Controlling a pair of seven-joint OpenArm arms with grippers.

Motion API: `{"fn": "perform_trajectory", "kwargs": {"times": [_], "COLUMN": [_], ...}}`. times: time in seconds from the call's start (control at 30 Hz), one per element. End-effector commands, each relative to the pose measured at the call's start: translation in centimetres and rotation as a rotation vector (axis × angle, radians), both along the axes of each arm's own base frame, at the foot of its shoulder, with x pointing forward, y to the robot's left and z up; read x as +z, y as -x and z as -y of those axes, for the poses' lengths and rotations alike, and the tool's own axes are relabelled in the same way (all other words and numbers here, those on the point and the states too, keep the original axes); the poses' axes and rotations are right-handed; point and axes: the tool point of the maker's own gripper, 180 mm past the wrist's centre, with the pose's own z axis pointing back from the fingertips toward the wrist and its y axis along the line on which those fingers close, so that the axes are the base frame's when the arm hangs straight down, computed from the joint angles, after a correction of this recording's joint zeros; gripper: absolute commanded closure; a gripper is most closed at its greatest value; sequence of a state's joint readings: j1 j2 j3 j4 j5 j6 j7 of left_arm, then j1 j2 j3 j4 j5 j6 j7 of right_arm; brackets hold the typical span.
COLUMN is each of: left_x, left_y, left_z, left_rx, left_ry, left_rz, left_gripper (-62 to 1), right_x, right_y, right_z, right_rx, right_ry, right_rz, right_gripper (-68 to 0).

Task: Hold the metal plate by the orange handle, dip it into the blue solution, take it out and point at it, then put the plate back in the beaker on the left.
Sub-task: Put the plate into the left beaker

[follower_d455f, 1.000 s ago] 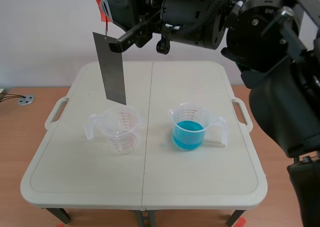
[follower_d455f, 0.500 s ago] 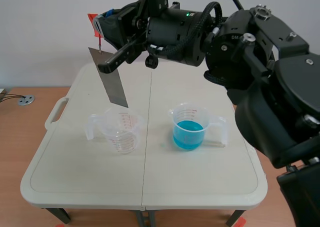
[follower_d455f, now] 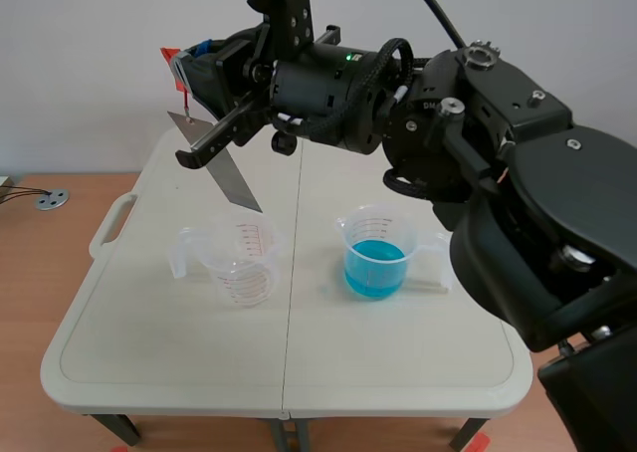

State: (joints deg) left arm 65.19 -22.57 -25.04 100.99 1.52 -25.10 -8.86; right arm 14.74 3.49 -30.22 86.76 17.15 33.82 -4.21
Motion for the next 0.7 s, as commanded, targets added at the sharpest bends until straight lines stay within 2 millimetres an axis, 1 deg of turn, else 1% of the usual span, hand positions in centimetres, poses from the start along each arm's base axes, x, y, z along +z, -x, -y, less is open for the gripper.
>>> {"fn": "perform_trajectory", "kwargs": {"times": [0.0, 0.17, 0.4, 0.5, 0.67], "left_x": [0.4, 0.4, 0.4, 0.4, 0.3], "left_y": [-0.2, -0.1, -0.1, -0.1, -0.1], "left_z": [0.3, 0.3, 0.3, 0.3, 0.3], "left_rx": [-0.006, -0.008, -0.008, -0.008, -0.013], "left_ry": [0.010, 0.007, 0.007, 0.007, 0.001], "left_rz": [0.015, 0.014, 0.014, 0.014, 0.012], "left_gripper": [-1.2, -1.2, -1.2, -1.2, -1.2], "right_x": [1.9, 2.1, 2.2, 1.9, 0.7], "right_y": [-0.2, -0.6, -0.6, -0.7, -1.0], "right_z": [-0.1, 0.1, 0.1, 0.1, 0.2], "right_rx": [0.009, -0.015, -0.016, -0.017, -0.022], "right_ry": [-0.041, -0.054, -0.060, -0.060, -0.060], "right_rz": [0.044, 0.045, 0.047, 0.039, 0.011], "right_gripper": [-1.3, -1.3, -1.3, -1.3, -1.3]}}
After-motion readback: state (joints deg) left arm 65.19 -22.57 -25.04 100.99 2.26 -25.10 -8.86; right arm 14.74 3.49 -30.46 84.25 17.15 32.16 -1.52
